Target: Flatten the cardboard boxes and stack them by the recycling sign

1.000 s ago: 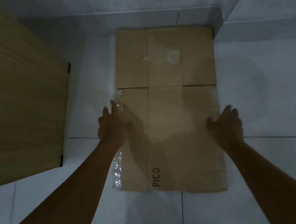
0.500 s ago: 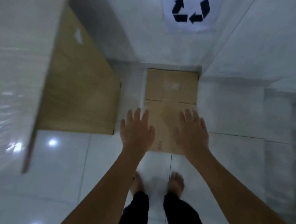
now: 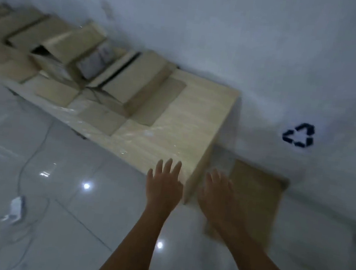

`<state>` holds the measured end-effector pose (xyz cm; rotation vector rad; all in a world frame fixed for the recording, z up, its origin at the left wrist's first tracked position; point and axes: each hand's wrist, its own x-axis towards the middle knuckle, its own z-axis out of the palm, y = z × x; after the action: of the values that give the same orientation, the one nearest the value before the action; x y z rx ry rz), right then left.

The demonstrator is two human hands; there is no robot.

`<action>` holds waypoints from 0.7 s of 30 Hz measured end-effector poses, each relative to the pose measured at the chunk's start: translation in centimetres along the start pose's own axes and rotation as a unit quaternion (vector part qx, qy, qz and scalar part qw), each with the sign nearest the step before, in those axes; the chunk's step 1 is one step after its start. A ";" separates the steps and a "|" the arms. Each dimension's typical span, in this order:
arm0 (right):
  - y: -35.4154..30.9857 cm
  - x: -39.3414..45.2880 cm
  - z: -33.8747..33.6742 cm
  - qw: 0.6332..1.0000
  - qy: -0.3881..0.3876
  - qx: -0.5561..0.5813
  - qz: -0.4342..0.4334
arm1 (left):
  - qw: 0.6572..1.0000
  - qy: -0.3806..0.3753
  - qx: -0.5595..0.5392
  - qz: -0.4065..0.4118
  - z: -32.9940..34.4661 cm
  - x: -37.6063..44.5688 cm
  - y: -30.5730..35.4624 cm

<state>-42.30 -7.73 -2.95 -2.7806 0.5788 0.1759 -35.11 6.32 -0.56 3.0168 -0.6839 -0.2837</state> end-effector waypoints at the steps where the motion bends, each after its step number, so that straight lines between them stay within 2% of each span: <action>1: -3.1 0.9 0.0 1.000 0.006 -0.005 -0.015 | 1.000 0.013 -0.003 -0.014 -1.1 0.1 -2.9; 6: -17.8 5.5 -2.4 0.996 0.040 -0.028 -0.070 | 0.995 0.083 -0.003 -0.046 -6.4 2.2 -16.4; 8: -22.0 7.5 -3.5 0.996 0.022 -0.028 -0.079 | 0.994 0.092 0.006 -0.053 -8.3 3.7 -20.6; 10: -25.5 9.9 -4.4 0.995 0.045 -0.025 -0.084 | 0.994 0.100 0.018 -0.052 -9.9 5.6 -24.2; 16: -31.5 19.1 -5.8 0.993 0.093 -0.007 -0.079 | 0.992 0.121 0.019 -0.044 -13.4 13.9 -31.5; 21: -34.5 28.2 -6.6 0.995 0.081 0.000 -0.057 | 0.992 0.127 0.014 -0.020 -15.5 22.4 -35.3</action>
<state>-2.17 9.94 7.29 -2.8364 0.4547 -0.0760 2.57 28.49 8.25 3.0182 -0.6105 0.1097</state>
